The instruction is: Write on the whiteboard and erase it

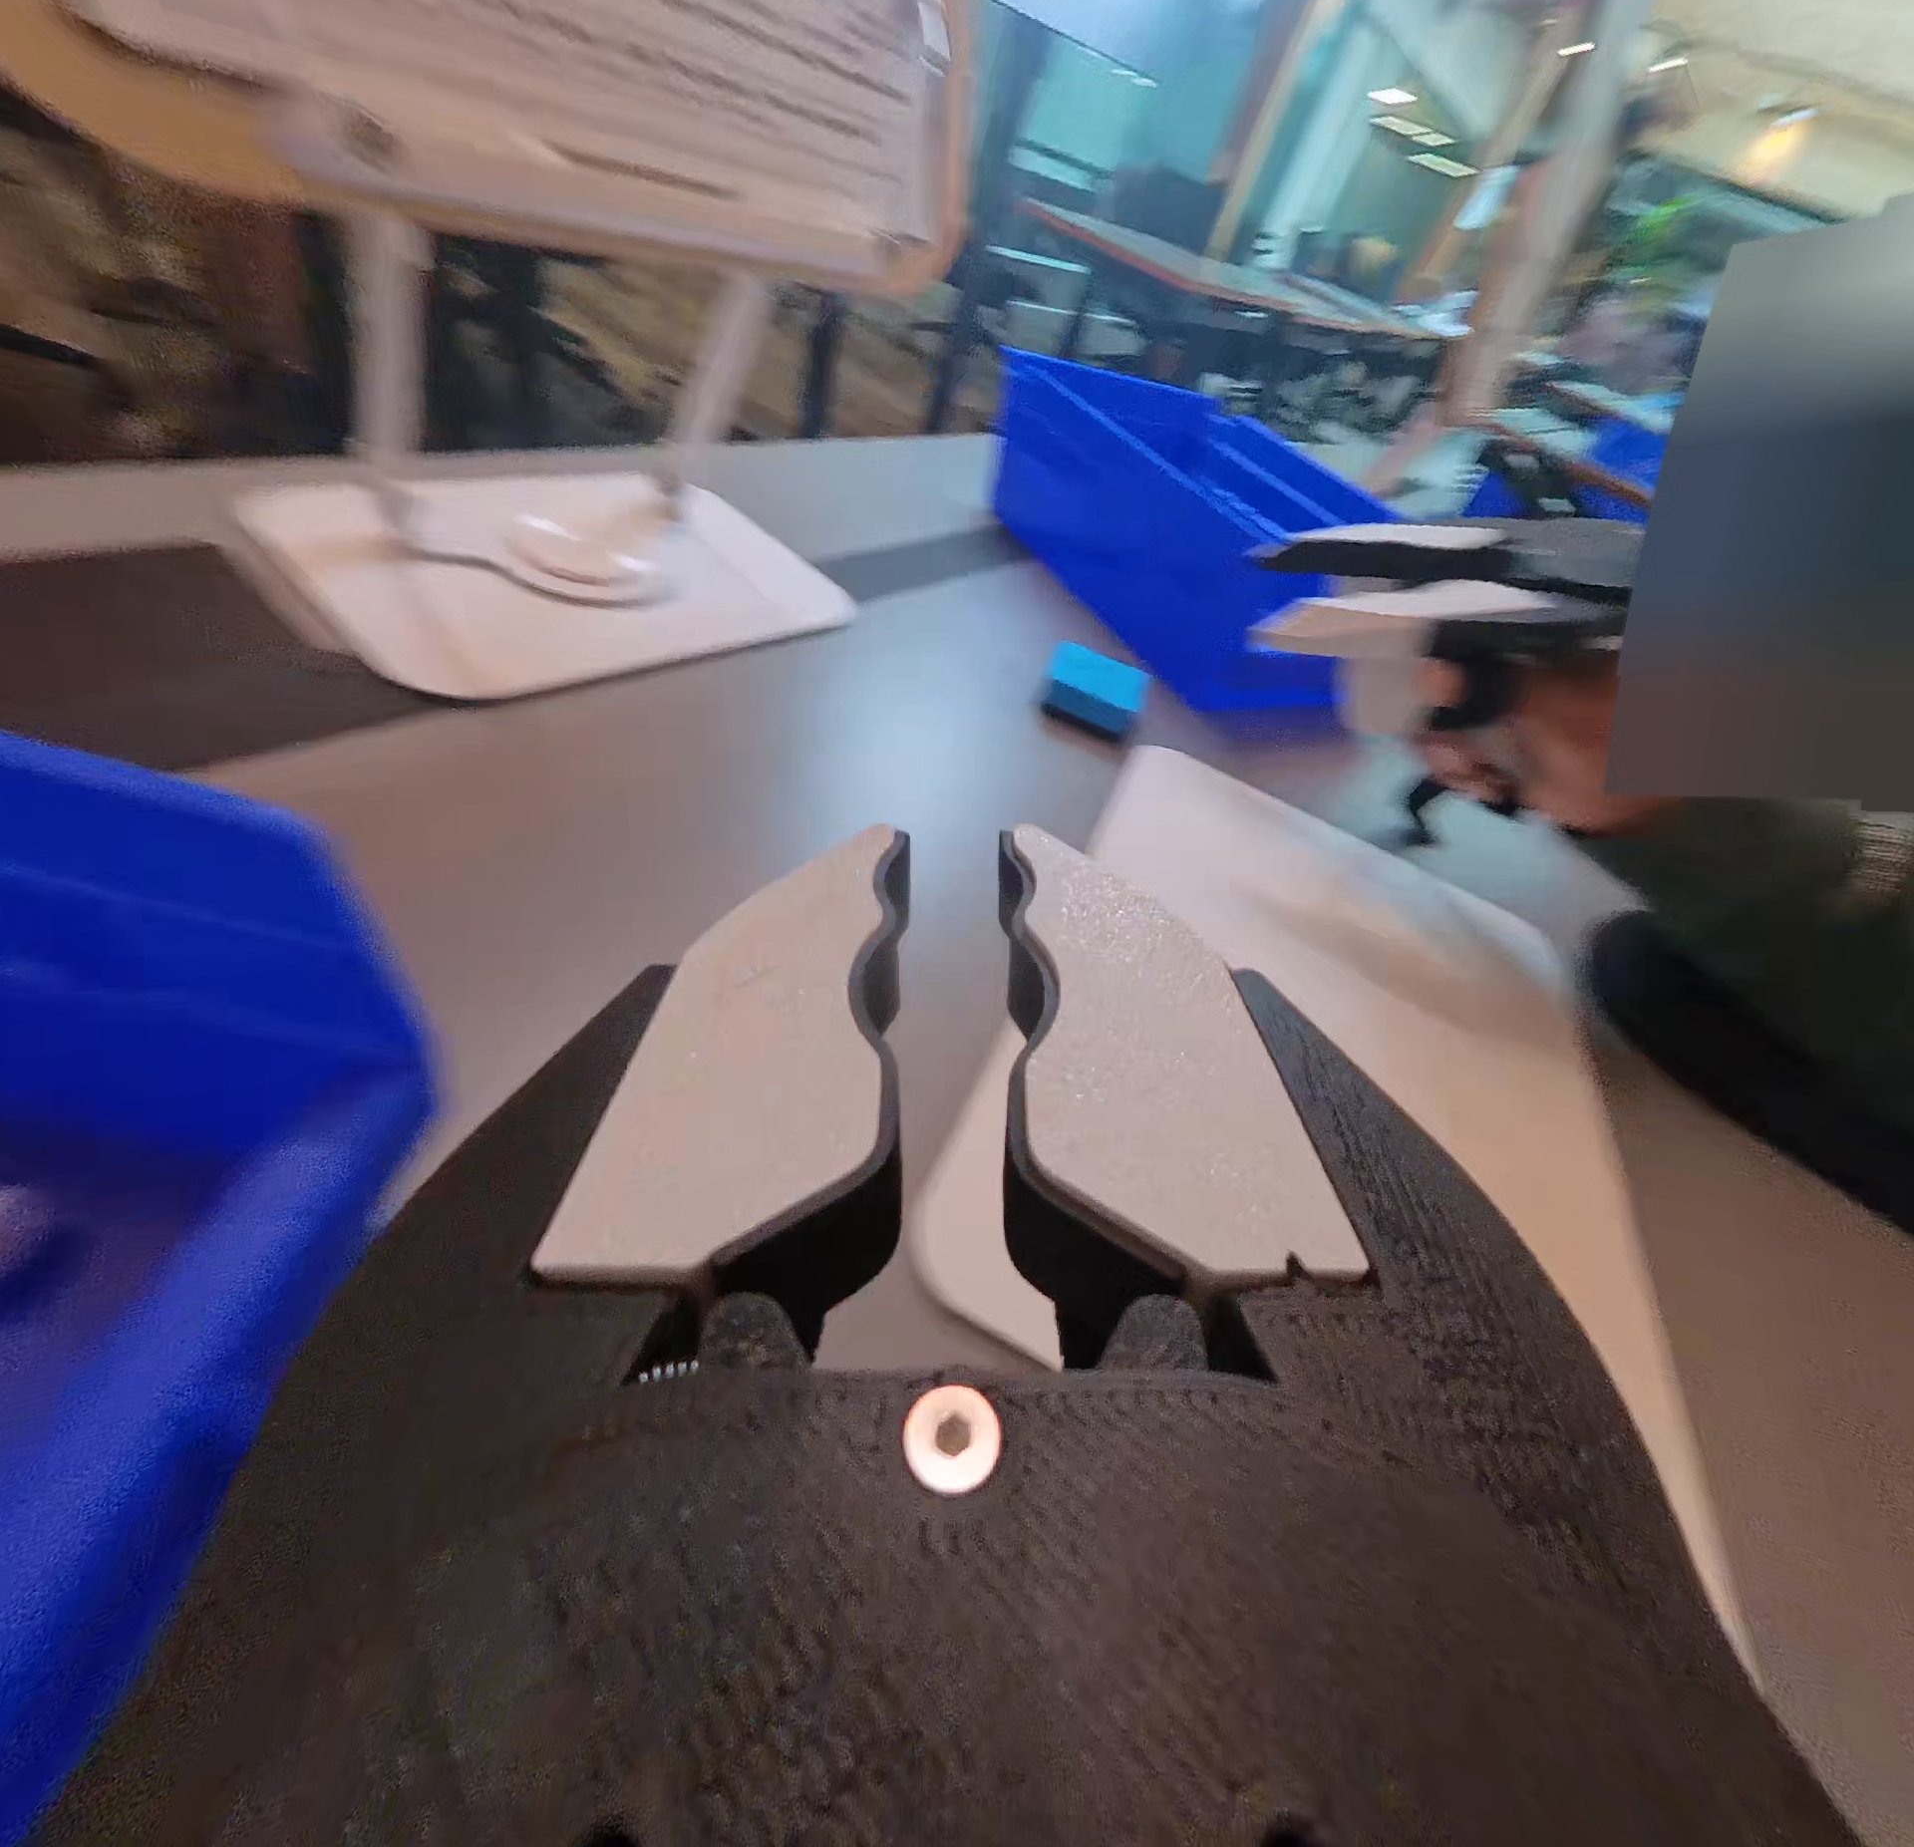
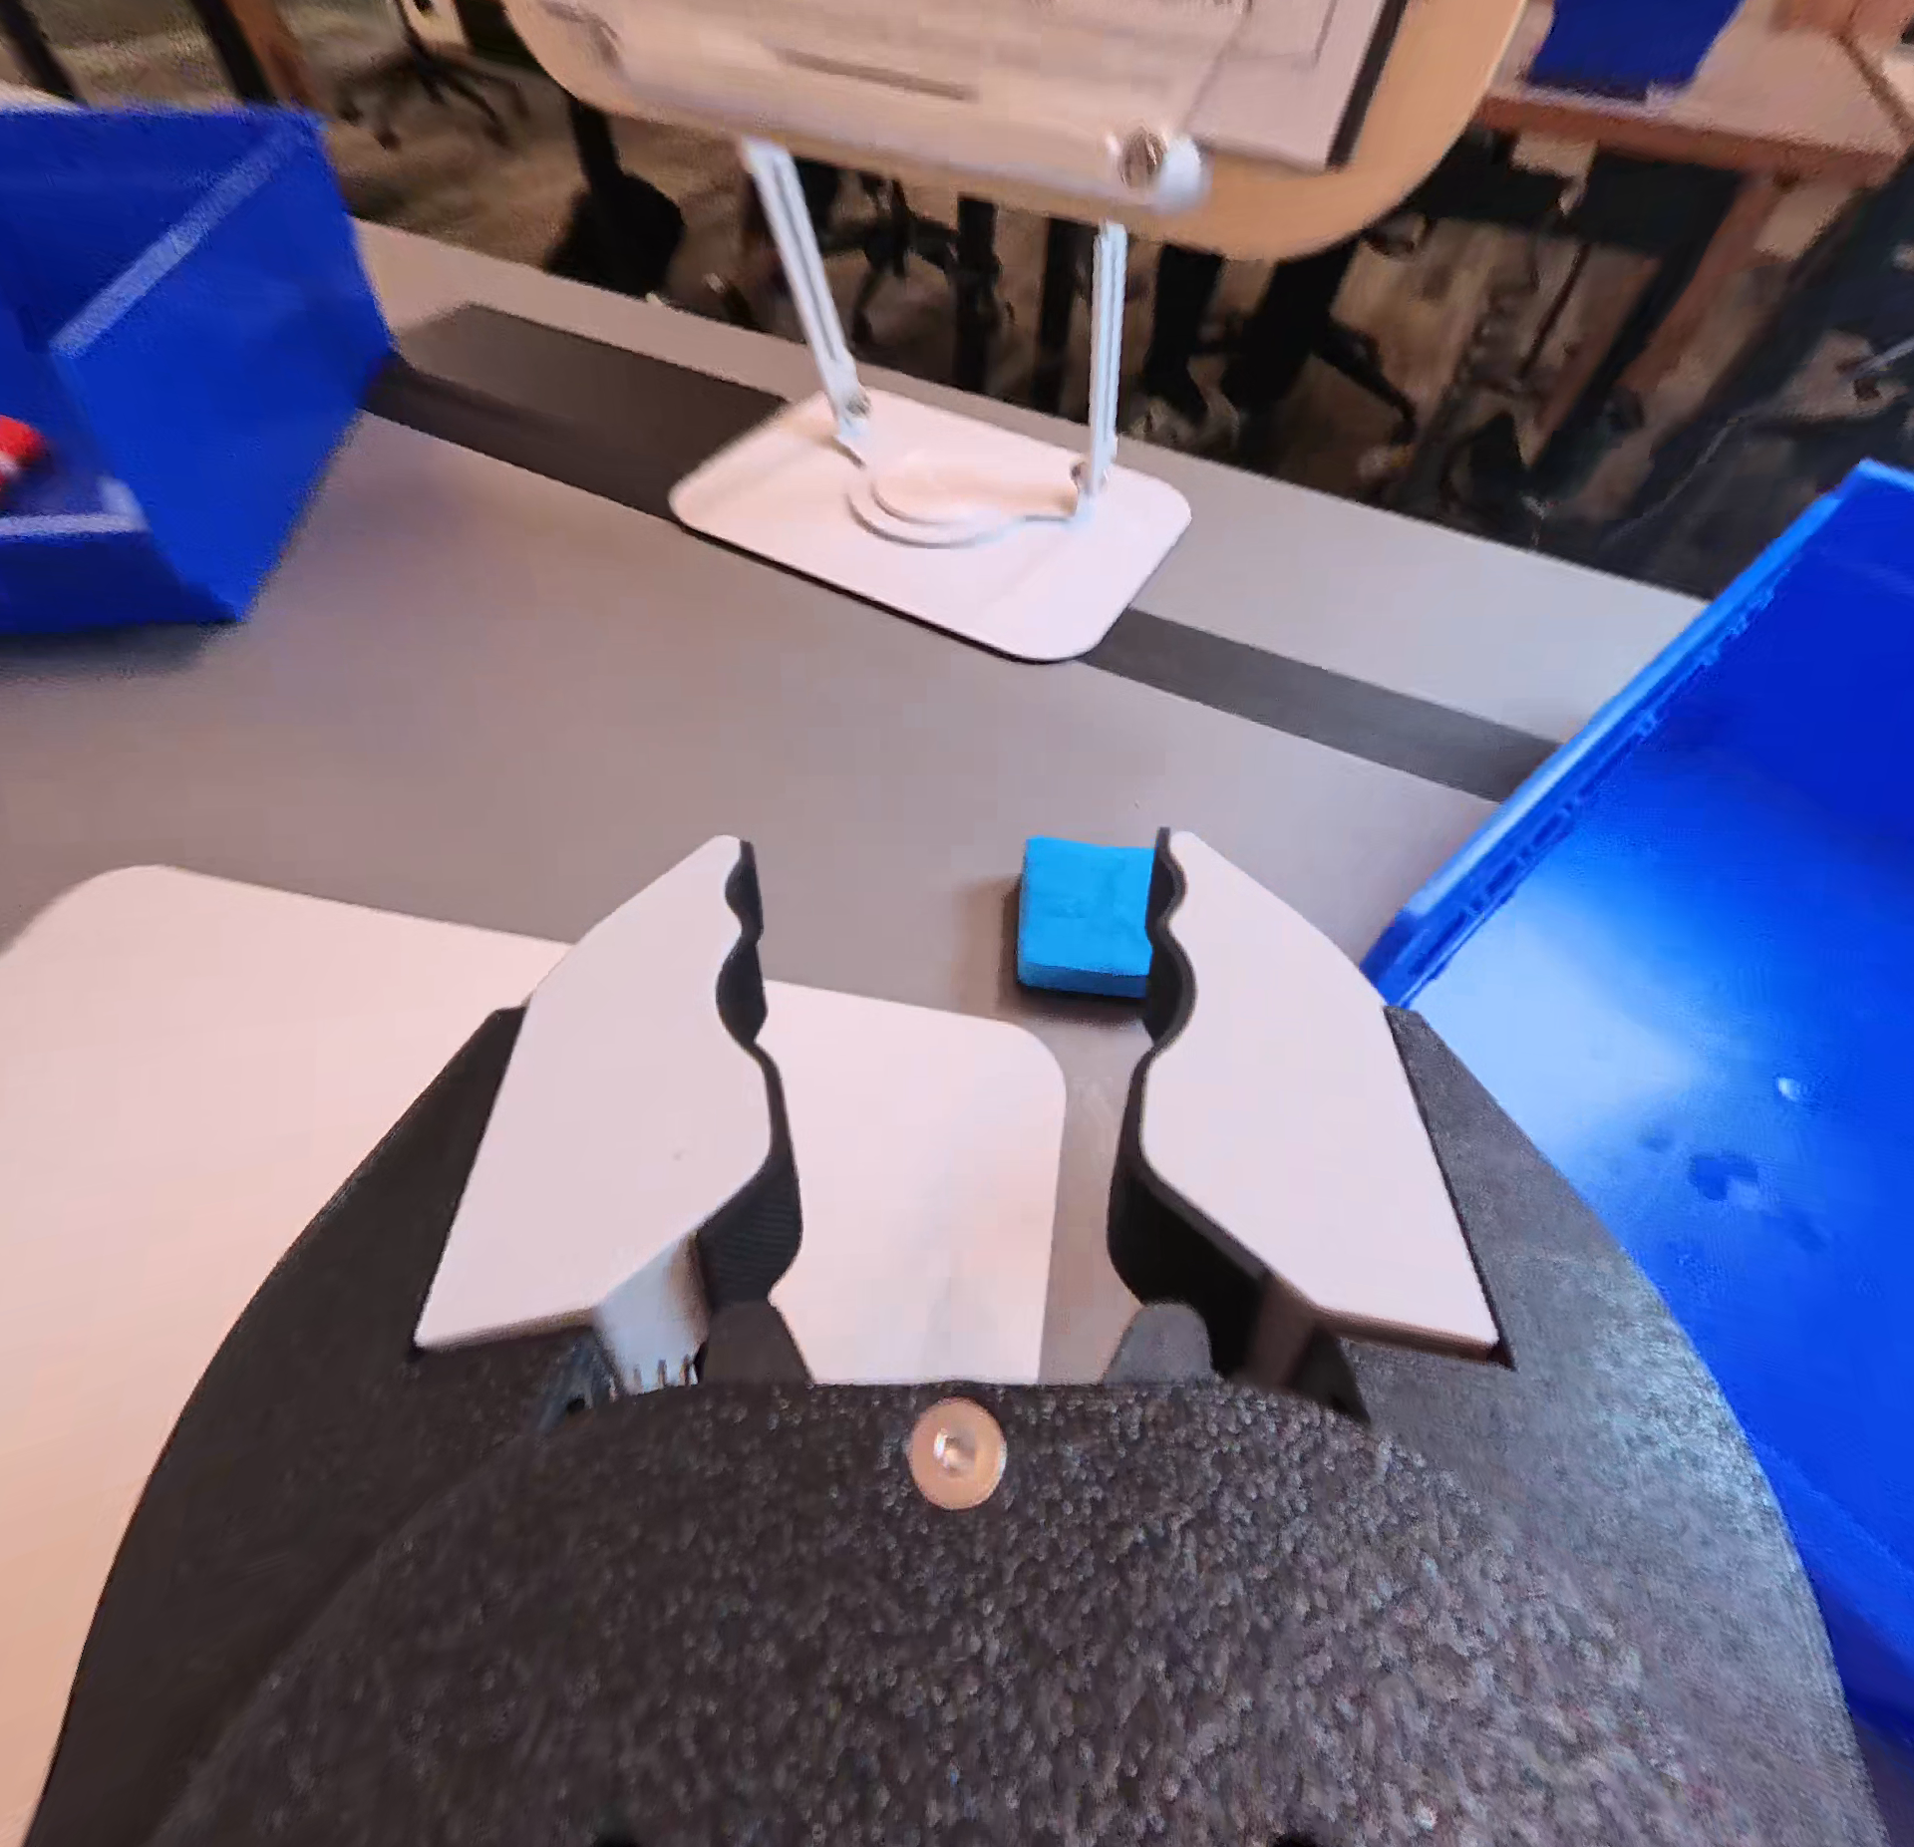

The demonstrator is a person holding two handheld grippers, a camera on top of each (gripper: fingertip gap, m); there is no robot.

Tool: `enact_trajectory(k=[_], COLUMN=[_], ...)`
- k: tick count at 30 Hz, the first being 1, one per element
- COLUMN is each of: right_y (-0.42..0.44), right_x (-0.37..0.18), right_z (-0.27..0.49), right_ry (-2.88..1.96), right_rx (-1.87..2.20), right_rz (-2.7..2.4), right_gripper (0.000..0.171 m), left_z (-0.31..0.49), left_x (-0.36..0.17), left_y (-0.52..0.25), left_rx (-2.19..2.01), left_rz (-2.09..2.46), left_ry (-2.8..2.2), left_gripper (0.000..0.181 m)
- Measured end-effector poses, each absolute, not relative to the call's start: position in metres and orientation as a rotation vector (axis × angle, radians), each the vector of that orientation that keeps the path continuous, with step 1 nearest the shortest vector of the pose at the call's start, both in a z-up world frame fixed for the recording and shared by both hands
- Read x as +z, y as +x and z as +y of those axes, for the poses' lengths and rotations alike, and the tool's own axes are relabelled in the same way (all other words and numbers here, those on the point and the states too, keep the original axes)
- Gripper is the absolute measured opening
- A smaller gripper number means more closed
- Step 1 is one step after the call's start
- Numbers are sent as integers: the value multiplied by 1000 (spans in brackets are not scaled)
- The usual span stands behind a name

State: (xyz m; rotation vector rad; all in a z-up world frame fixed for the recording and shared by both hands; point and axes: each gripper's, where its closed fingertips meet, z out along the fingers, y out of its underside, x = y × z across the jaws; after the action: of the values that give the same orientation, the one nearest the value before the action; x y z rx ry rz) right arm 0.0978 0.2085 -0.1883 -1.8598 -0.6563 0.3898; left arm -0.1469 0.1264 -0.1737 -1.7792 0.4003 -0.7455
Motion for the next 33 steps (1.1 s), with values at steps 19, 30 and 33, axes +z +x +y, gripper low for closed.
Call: enact_trajectory(k=[19, 30, 33], right_y=[93, 93, 86], right_x=[-196, -190, -181], right_z=[155, 152, 144], right_ry=[-1782, -1705, -1633], right_rx=[549, 487, 507], right_rz=[-798, -817, -841], right_gripper=[64, 58, 58], left_z=[220, 207, 202], left_x=[-290, -251, -184], left_y=[-341, -366, -331], left_rx=[-187, 206, 129], left_rz=[66, 377, 470], left_ry=[-2629, -2643, -2361], left_gripper=[52, 19, 19])
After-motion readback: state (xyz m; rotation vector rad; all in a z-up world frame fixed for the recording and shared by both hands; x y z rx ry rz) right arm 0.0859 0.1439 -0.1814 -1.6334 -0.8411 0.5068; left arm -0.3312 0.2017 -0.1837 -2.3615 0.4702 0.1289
